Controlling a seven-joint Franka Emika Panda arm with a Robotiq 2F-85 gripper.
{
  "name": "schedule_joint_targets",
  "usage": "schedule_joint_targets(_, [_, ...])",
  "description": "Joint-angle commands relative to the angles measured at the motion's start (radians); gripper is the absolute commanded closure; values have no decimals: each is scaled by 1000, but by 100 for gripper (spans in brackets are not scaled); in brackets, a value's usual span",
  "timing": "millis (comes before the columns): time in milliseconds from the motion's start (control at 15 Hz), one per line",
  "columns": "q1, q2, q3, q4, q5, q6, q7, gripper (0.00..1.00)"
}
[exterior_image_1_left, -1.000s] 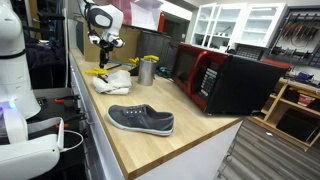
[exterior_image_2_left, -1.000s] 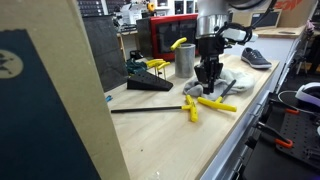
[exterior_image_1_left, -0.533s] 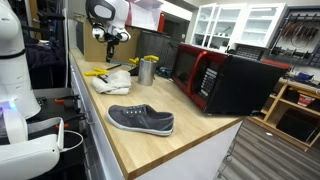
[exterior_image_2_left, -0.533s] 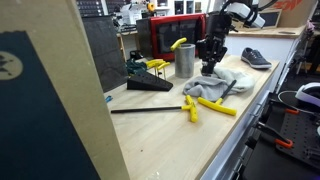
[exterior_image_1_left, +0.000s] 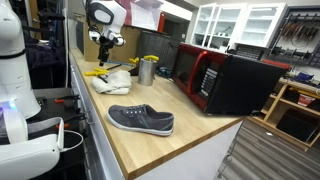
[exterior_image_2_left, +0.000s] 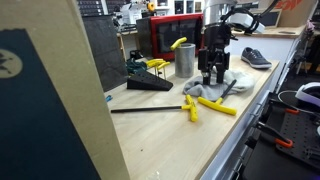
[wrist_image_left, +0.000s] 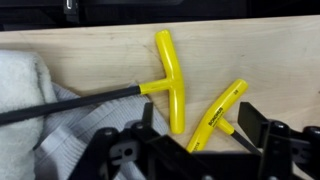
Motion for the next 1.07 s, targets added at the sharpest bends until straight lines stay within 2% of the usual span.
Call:
schedule_joint_targets(0, [-5, 48, 23, 58, -94, -71, 23, 0])
schedule_joint_targets(400, [10, 57, 73, 112, -375, -160, -28, 0])
schedule_joint_targets(733, [44, 94, 132, 135, -525, -147, -22, 0])
schedule_joint_targets(1000, [59, 140, 153, 151, -583, -123, 5, 0])
